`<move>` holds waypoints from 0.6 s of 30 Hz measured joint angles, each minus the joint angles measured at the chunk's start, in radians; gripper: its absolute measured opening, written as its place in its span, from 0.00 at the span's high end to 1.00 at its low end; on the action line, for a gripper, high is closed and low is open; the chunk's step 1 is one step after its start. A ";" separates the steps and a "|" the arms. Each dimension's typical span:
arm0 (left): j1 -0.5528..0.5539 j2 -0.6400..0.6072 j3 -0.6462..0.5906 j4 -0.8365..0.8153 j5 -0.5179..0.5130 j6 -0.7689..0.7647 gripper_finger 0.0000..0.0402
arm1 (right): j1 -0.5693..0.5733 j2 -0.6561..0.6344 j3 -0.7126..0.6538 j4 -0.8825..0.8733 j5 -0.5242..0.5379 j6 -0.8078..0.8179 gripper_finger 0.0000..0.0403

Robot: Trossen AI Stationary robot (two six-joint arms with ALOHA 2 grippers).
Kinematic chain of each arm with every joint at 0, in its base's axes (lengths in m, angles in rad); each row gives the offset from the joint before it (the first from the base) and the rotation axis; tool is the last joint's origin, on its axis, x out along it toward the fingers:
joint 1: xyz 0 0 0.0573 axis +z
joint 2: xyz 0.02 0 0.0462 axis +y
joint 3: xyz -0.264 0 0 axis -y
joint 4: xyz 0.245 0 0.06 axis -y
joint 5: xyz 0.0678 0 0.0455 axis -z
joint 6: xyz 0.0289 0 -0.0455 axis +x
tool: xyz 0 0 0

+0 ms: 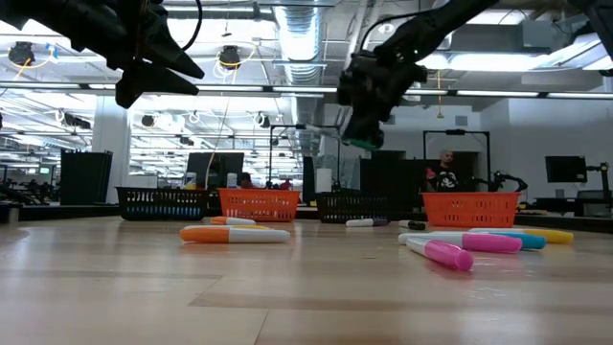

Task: Pick & Place Markers
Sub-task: Put the green small marker pen into the right black bin

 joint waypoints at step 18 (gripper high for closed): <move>0.000 0.000 0.000 0.001 0.000 0.000 0.66 | -0.020 0.050 0.044 -0.035 0.479 -0.114 0.89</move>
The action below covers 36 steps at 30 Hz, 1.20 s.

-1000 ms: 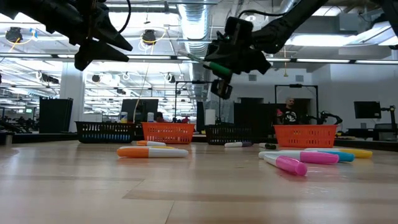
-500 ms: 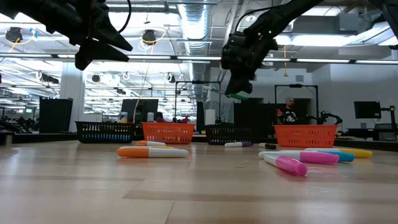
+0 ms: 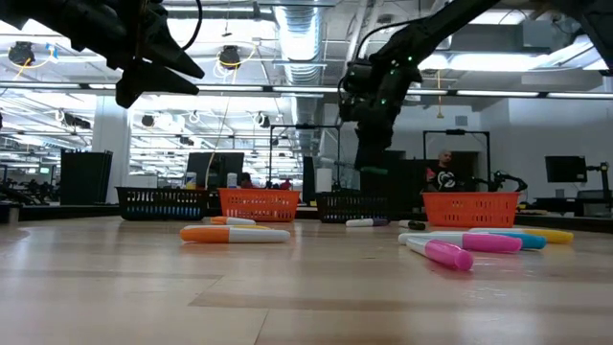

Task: Pick & Place Markers
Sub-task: Put the green small marker pen into the right black bin, then put the right yellow small highlighter pen into the left orange bin

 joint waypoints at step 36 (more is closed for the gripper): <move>0.000 0.000 0.000 0.022 -0.008 0.026 0.66 | 0.024 0.153 -0.001 0.023 0.079 0.046 0.71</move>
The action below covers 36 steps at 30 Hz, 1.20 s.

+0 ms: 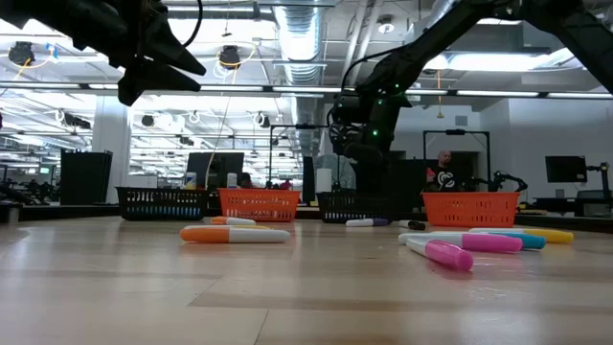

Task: Pick & Place Markers
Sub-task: Put the right yellow small highlighter pen into the left orange bin

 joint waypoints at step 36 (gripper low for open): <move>-0.001 0.000 0.000 0.014 0.000 0.027 0.66 | 0.229 -0.036 0.327 -0.593 -0.112 0.040 0.66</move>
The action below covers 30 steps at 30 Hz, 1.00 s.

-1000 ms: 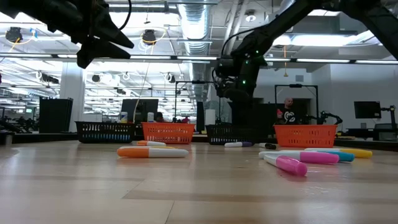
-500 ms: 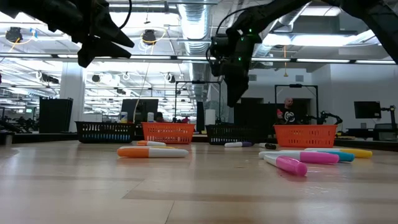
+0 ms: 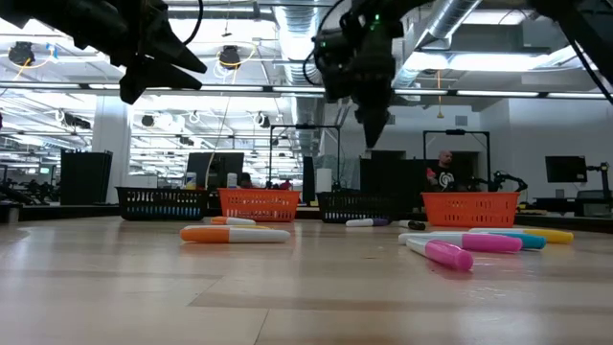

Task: Pick & Place Markers
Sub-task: Put the right yellow small highlighter pen into the left orange bin

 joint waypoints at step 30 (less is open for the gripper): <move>0.001 0.000 0.000 0.008 0.000 0.108 0.66 | 0.500 -0.515 -0.529 0.238 0.188 0.677 0.70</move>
